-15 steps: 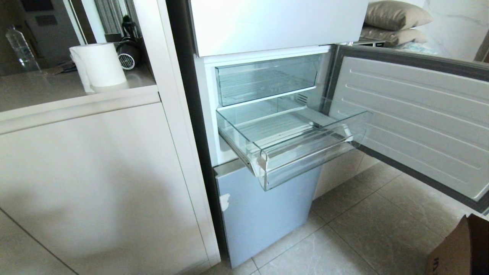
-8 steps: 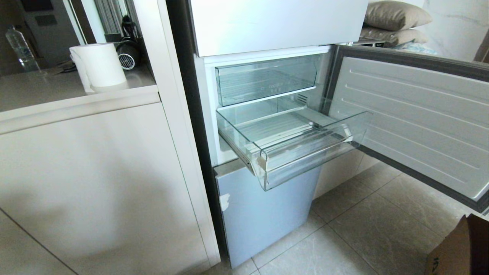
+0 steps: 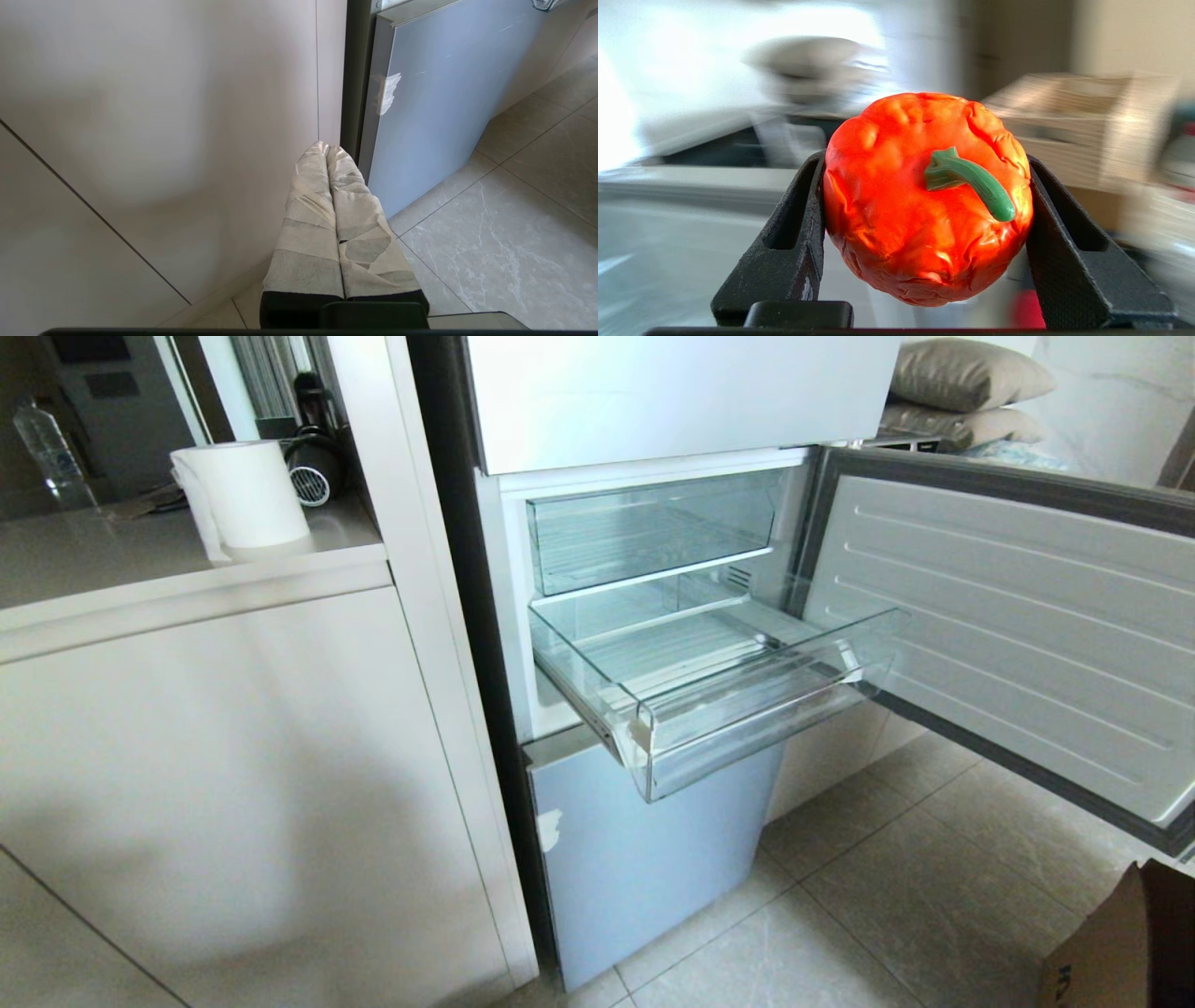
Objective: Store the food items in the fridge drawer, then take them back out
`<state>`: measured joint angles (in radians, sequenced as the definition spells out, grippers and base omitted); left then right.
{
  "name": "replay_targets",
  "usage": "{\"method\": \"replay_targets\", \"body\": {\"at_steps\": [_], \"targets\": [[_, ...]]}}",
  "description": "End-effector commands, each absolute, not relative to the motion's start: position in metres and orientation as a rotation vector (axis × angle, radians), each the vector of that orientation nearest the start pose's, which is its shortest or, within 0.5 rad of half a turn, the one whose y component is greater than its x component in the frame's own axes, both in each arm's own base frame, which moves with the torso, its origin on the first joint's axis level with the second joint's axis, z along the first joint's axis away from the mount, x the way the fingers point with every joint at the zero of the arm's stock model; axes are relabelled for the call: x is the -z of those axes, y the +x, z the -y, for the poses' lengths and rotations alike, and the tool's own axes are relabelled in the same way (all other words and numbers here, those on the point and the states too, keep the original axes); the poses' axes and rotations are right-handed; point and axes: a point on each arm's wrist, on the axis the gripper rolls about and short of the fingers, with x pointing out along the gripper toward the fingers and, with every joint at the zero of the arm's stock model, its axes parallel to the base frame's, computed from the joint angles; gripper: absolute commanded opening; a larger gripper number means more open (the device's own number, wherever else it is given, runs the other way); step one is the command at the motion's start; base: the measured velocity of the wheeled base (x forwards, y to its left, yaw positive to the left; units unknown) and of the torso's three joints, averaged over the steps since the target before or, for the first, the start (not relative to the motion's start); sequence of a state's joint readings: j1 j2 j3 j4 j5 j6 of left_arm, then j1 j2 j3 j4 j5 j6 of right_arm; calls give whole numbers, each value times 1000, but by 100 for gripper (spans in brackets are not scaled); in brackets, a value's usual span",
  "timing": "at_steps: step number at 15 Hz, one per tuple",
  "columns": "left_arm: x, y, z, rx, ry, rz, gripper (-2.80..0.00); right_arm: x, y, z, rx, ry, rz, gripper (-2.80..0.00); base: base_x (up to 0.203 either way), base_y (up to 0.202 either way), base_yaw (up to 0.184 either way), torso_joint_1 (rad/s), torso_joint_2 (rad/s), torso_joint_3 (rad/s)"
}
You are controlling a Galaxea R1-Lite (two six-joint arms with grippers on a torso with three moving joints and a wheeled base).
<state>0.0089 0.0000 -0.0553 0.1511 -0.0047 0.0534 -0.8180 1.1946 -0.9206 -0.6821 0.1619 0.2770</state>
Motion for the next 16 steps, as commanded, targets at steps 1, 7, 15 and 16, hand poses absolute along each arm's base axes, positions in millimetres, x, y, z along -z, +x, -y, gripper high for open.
{"method": "replay_targets", "body": {"at_steps": [1,7,15,16], "targets": [[-75,-28,0,-2,52,-98,-280,-354,125,71,344,98,496,-280,0,0,0,0,0,0],[-75,-28,0,-2,52,-98,-280,-322,190,-19,-43,248,186,-280,0,0,0,0,0,0],[-75,-28,0,-2,53,-98,-280,-253,353,-99,-274,141,-89,-280,0,0,0,0,0,0],[-75,-28,0,0,53,-98,-280,-241,373,-113,-300,127,-103,-280,0,0,0,0,0,0]]}}
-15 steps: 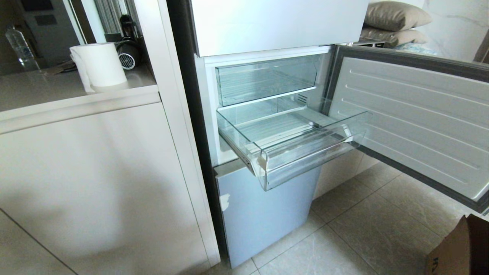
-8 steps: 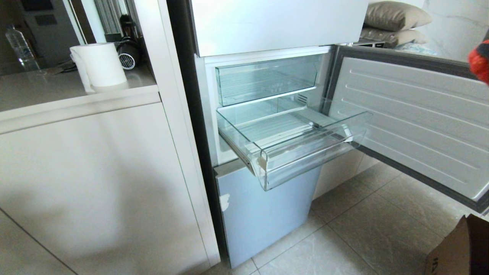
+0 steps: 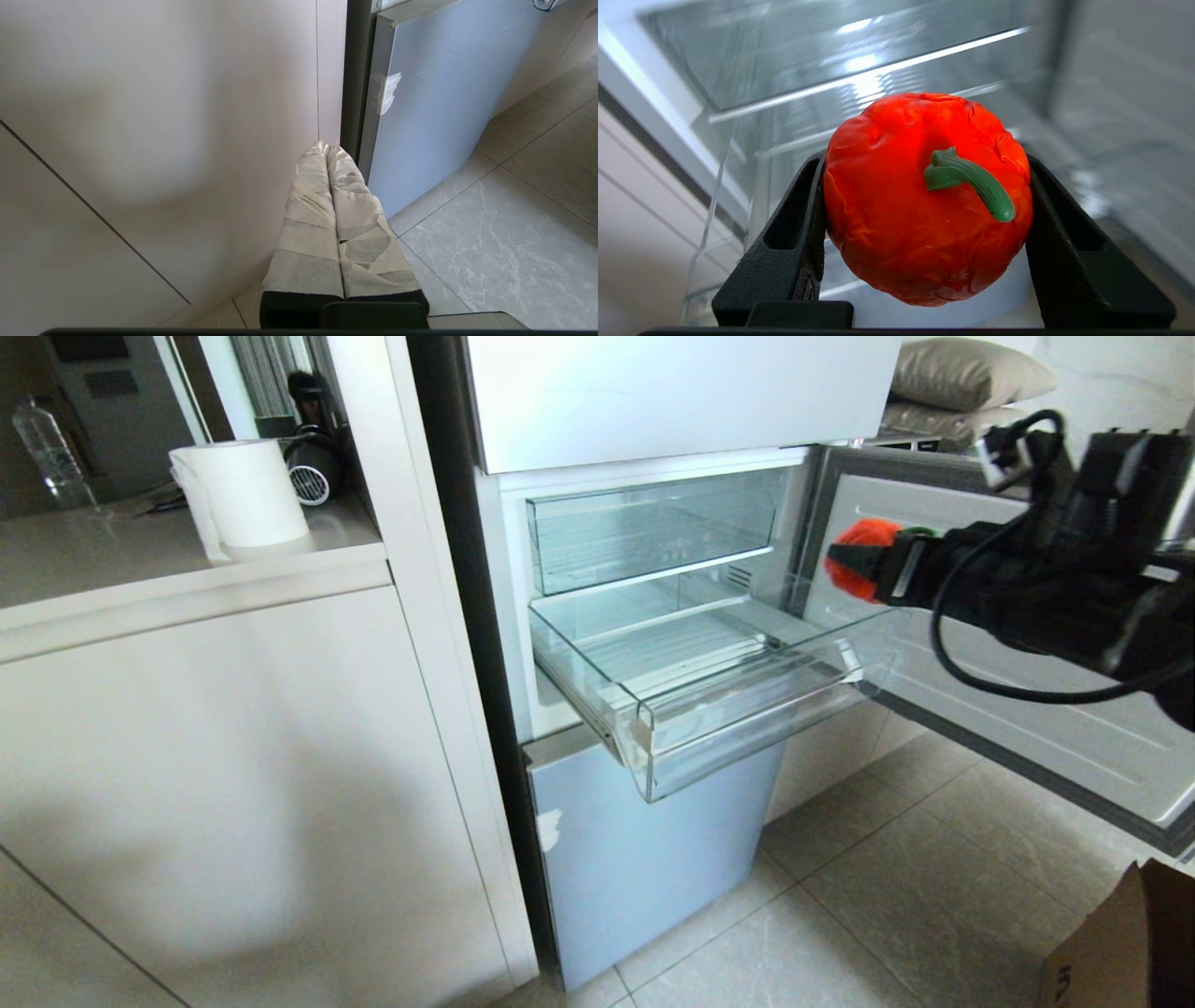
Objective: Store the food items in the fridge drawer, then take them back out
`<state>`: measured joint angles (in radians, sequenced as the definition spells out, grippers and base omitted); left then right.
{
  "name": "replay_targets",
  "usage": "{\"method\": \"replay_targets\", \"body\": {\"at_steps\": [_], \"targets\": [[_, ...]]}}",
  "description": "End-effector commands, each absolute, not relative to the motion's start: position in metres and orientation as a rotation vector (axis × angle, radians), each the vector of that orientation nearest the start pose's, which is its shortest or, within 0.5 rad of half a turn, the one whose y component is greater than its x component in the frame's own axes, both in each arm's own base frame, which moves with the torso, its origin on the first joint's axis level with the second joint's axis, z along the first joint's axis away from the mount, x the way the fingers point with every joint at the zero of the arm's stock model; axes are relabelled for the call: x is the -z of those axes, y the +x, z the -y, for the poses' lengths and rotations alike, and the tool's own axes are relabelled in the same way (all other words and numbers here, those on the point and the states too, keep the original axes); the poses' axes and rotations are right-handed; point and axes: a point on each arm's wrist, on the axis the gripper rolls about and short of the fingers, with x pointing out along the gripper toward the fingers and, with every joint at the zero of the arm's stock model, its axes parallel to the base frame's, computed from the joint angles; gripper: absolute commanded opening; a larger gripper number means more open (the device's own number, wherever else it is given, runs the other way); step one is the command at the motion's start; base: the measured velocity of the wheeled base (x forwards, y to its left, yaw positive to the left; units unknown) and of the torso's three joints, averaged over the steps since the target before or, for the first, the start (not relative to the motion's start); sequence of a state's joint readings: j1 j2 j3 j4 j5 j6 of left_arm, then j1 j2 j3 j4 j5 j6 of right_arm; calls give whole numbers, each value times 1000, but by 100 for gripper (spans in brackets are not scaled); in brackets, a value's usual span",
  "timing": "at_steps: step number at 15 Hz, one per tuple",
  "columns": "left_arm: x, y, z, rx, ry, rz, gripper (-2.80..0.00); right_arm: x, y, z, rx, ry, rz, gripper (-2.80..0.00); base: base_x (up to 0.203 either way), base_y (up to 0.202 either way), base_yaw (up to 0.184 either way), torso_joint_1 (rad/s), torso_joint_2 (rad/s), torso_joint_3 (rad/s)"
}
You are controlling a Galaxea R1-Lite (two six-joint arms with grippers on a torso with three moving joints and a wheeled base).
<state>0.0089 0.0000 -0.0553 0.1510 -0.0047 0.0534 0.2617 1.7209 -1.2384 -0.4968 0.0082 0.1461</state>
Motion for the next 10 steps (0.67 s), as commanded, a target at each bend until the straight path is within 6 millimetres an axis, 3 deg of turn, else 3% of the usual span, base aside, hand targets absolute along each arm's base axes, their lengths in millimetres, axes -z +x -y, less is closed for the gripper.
{"method": "replay_targets", "body": {"at_steps": [1,4,6,8,10], "targets": [[-75,-28,0,-2,53,-98,-280,-232,391,-123,-315,118,-108,-280,0,0,0,0,0,0],[-75,-28,0,-2,53,-98,-280,-219,445,-146,-308,97,-53,-280,0,0,0,0,0,0],[-75,-28,0,0,53,-98,-280,-220,469,-153,-277,70,-14,-280,0,0,0,0,0,0],[-76,-28,0,-2,53,-97,-280,-210,484,-155,-262,42,-37,-280,0,0,0,0,0,0],[-75,-28,0,-2,53,-98,-280,-187,491,-157,-258,21,-95,-280,0,0,0,0,0,0]]}}
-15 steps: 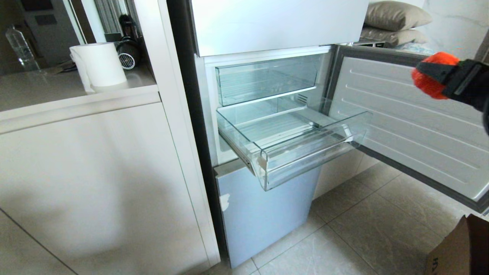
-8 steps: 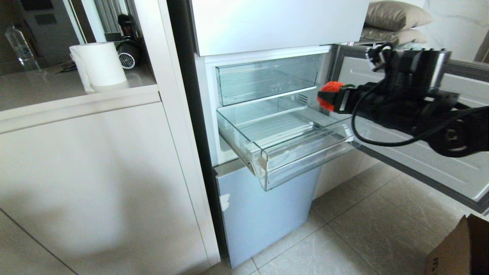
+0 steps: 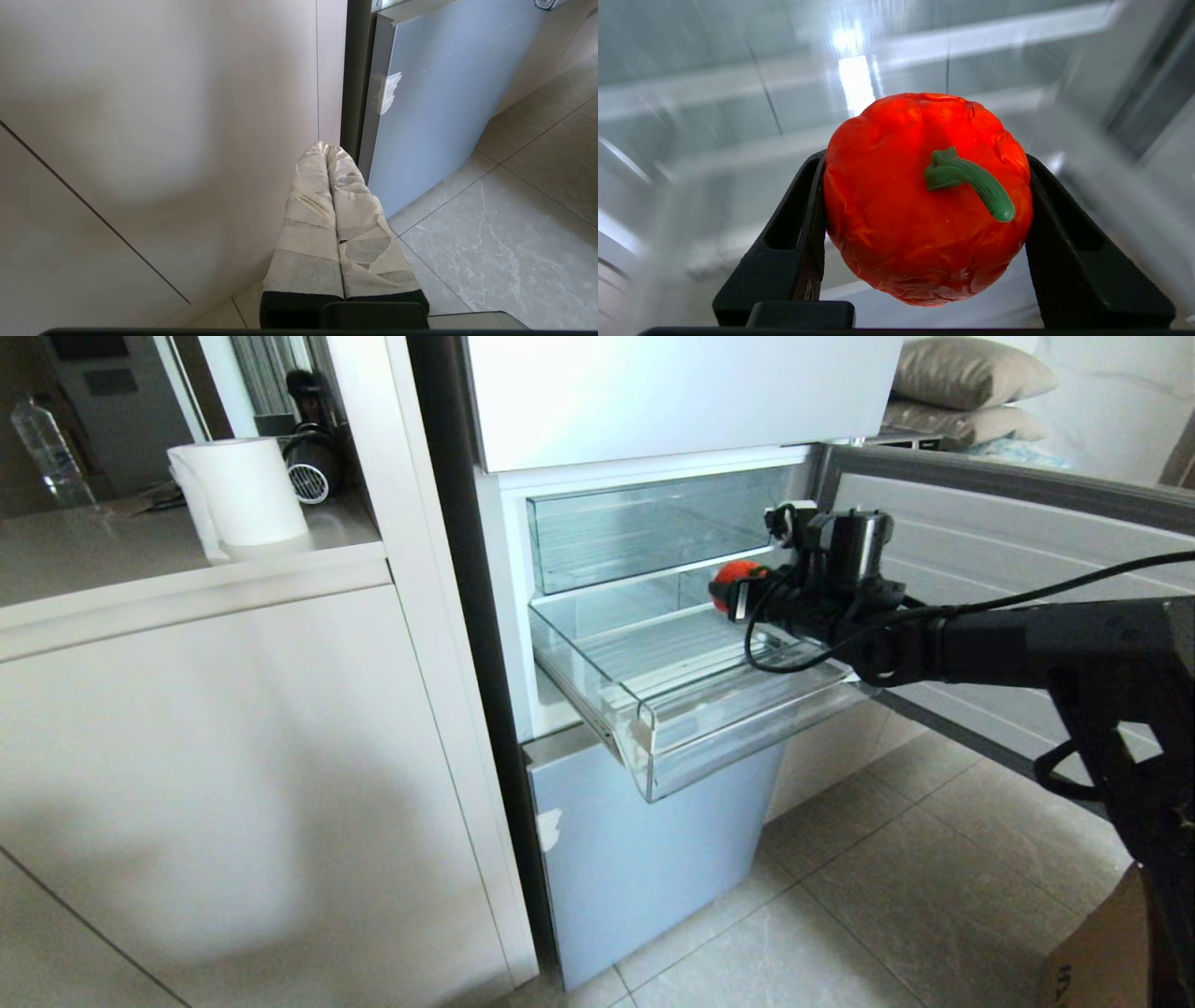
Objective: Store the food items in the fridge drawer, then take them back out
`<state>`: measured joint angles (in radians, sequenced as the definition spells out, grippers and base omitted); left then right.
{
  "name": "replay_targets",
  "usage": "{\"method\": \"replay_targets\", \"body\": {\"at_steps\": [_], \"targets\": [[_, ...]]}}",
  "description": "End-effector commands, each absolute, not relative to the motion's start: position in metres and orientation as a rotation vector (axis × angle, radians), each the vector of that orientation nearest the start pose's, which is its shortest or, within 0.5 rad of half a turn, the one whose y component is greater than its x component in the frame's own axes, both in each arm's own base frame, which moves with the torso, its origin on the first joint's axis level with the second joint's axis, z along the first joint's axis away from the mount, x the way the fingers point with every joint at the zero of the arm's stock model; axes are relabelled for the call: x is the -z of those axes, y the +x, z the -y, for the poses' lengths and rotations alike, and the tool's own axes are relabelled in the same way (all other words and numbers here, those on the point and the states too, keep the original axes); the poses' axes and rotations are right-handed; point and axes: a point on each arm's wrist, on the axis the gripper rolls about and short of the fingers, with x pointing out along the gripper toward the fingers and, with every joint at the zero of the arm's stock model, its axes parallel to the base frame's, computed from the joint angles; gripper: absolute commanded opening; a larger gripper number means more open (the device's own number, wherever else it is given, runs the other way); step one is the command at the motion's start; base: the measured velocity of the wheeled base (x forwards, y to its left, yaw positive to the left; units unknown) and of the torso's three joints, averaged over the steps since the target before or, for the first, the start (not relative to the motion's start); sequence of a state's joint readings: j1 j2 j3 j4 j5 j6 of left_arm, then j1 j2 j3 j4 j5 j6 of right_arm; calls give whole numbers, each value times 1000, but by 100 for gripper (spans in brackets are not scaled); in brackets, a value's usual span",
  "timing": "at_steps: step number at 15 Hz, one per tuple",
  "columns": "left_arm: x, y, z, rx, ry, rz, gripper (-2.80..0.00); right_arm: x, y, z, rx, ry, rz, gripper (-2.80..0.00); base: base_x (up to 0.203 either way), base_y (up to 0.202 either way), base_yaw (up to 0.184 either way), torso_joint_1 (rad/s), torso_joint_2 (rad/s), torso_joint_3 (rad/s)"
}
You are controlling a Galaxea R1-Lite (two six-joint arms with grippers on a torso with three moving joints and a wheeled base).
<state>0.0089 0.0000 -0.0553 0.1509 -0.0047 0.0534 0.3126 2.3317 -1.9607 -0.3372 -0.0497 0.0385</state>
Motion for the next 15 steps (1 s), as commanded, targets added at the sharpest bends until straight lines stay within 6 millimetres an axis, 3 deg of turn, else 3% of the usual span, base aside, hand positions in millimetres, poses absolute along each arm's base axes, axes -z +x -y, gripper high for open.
{"method": "replay_targets", "body": {"at_steps": [1,5,11,12,15], "targets": [[-75,-28,0,-2,53,-98,-280,-184,492,-157,-260,23,-101,0,0,0,0,0,0,0],[-75,-28,0,-1,53,-98,-280,-186,494,-158,-256,51,-55,0,0,0,0,0,0,0],[-75,-28,0,-1,53,-98,-280,-246,464,-148,-254,86,37,0,0,0,0,0,0,0],[-75,-28,0,-2,53,-98,-280,-256,455,-145,-252,88,44,-280,0,0,0,0,0,0],[-75,-28,0,-2,53,-98,-280,-289,412,-130,-208,91,59,-280,0,0,0,0,0,0]]}}
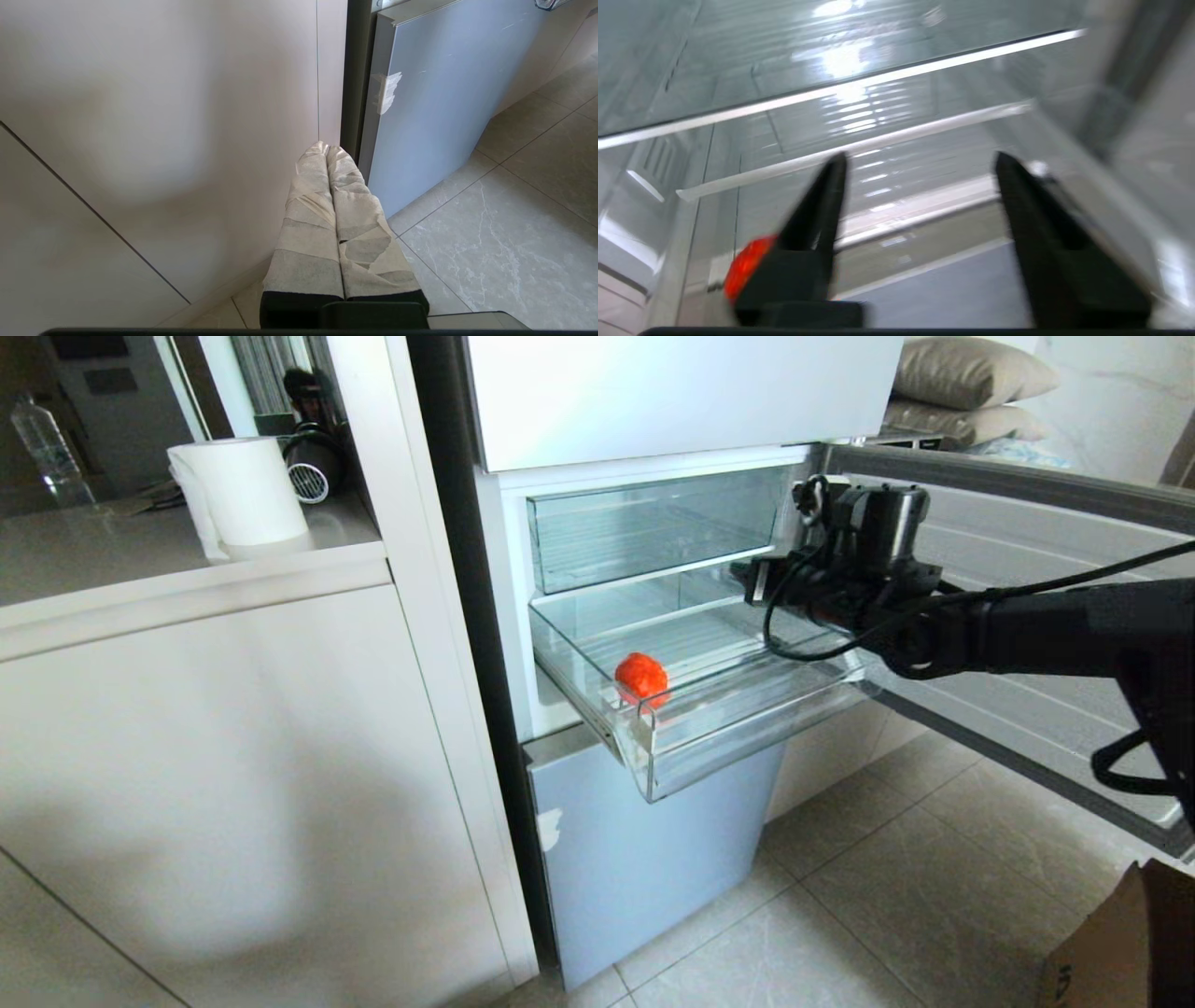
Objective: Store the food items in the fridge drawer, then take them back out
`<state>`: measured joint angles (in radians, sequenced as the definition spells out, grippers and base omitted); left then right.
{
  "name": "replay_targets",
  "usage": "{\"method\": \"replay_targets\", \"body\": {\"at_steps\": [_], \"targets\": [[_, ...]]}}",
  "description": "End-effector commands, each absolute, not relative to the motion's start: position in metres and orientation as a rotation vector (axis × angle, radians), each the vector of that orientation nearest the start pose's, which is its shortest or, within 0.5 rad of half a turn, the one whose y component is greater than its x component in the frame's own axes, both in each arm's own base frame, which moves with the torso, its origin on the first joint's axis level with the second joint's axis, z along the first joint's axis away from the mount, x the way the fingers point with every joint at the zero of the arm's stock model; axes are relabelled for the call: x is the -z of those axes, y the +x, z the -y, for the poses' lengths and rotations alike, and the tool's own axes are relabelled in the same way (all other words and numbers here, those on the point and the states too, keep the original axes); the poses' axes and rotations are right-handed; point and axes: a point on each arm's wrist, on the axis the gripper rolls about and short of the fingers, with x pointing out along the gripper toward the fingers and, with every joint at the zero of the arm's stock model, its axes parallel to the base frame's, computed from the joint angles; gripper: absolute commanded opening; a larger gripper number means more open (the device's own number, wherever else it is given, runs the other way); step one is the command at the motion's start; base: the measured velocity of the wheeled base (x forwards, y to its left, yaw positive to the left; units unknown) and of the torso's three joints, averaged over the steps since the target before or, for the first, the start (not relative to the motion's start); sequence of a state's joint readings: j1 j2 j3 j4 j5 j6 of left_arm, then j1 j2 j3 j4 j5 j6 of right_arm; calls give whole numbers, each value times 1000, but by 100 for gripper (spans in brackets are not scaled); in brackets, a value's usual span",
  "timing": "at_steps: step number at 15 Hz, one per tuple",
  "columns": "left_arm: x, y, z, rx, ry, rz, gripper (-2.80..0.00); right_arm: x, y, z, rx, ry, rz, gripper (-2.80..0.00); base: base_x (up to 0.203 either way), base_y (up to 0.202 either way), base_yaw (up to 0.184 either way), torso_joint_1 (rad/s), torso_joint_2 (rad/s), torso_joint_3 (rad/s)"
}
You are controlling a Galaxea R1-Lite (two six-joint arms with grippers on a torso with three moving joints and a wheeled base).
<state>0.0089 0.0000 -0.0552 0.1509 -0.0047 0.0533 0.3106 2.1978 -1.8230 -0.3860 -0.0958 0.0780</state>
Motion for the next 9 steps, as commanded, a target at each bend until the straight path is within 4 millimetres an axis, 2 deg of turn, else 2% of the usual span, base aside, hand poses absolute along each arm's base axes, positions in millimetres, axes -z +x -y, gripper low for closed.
{"method": "replay_targets", "body": {"at_steps": [1,3,5,7,9], "targets": [[-76,-28,0,-2,53,-97,-280,-301,389,-123,-200,91,63,-280,0,0,0,0,0,0],[-75,-28,0,-2,52,-98,-280,-320,332,-103,-180,90,69,-280,0,0,0,0,0,0],[-75,-28,0,-2,53,-98,-280,-322,275,-84,-154,85,58,-280,0,0,0,0,0,0],[-76,-28,0,-2,53,-97,-280,-315,218,-65,-109,84,58,-280,0,0,0,0,0,0],[-75,-28,0,-2,53,-98,-280,-300,172,-48,-1,86,61,-280,0,0,0,0,0,0]]}}
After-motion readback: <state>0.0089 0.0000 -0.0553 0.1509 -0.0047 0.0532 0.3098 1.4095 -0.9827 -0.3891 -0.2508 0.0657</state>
